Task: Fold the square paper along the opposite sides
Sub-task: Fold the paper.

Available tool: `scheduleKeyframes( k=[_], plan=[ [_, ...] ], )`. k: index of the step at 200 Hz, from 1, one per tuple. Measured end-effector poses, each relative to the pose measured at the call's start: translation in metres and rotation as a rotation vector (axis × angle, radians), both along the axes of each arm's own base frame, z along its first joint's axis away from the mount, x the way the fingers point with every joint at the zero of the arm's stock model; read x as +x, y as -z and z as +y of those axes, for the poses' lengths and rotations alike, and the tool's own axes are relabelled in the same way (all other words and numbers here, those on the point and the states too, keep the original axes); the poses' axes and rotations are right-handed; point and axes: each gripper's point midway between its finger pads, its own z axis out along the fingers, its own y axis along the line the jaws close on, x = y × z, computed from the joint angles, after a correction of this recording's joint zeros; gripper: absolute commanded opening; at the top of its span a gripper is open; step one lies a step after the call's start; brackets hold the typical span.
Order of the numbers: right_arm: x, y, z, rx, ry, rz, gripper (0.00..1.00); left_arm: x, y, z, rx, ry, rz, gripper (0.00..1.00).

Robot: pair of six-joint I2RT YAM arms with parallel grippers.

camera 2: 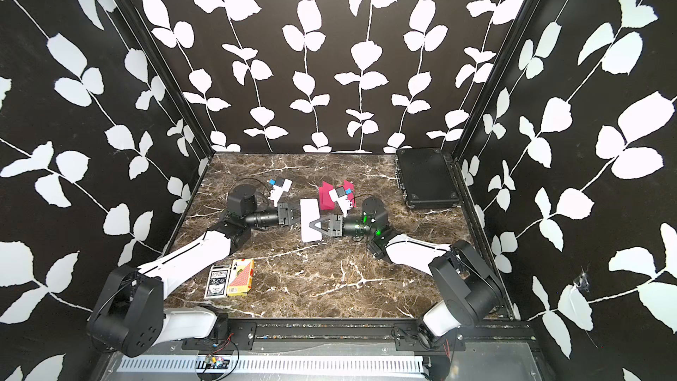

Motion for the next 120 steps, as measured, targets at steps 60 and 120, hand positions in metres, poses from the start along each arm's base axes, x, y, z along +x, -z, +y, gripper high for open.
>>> scheduleKeyframes(
  k=[60,120],
  plan=[
    [-0.0002,0.0027,0.0003,-0.006,-0.003,0.008,0.17,0.0,0.0001,0.0,0.0,0.0,0.001,0.0],
    [-0.0004,0.0044,0.0002,-0.012,-0.004,0.015,0.13,-0.0001,0.0003,0.0,0.001,0.0,0.0,0.0]
  ],
)
